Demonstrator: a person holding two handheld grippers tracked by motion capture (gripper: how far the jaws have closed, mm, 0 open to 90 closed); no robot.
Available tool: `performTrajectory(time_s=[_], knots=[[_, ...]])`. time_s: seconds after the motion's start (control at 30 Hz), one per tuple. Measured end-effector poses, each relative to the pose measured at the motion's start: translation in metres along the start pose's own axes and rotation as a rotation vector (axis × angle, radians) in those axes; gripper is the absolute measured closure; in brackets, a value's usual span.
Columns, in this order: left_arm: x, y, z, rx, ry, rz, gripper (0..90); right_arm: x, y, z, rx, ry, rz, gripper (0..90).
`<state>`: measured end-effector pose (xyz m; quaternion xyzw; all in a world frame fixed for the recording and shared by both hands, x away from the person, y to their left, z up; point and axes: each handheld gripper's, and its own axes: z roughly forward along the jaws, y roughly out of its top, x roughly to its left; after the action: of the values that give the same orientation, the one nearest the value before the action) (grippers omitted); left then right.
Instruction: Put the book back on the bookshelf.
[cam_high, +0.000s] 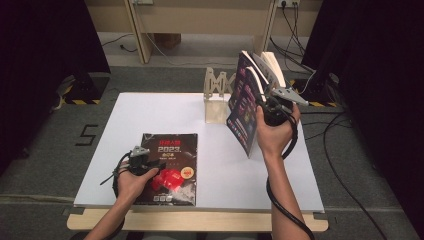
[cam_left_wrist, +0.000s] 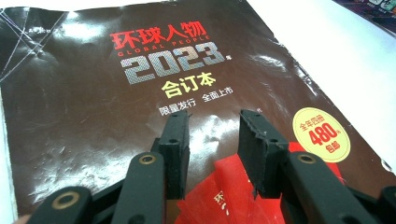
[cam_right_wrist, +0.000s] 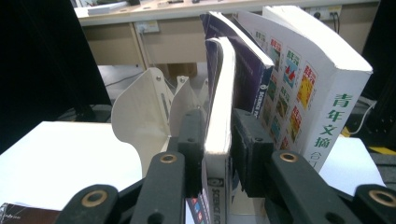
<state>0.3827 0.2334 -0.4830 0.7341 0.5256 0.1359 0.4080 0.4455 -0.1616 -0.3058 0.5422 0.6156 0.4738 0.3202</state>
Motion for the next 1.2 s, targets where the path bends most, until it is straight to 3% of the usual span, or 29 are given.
performTrajectory(time_s=[0.5,0.8,1.2], knots=[[0.000,0.001,0.000,0.003,0.000,0.003,62.3,-0.003,0.008,0.012,0.077,-0.025,-0.008,72.7],[0.001,0.001,0.000,0.003,0.001,0.003,62.2,0.001,0.017,0.018,0.146,-0.030,-0.016,82.4],[0.001,0.000,0.001,0.005,0.002,0.006,62.4,0.007,0.015,0.013,0.082,0.029,-0.003,83.1]])
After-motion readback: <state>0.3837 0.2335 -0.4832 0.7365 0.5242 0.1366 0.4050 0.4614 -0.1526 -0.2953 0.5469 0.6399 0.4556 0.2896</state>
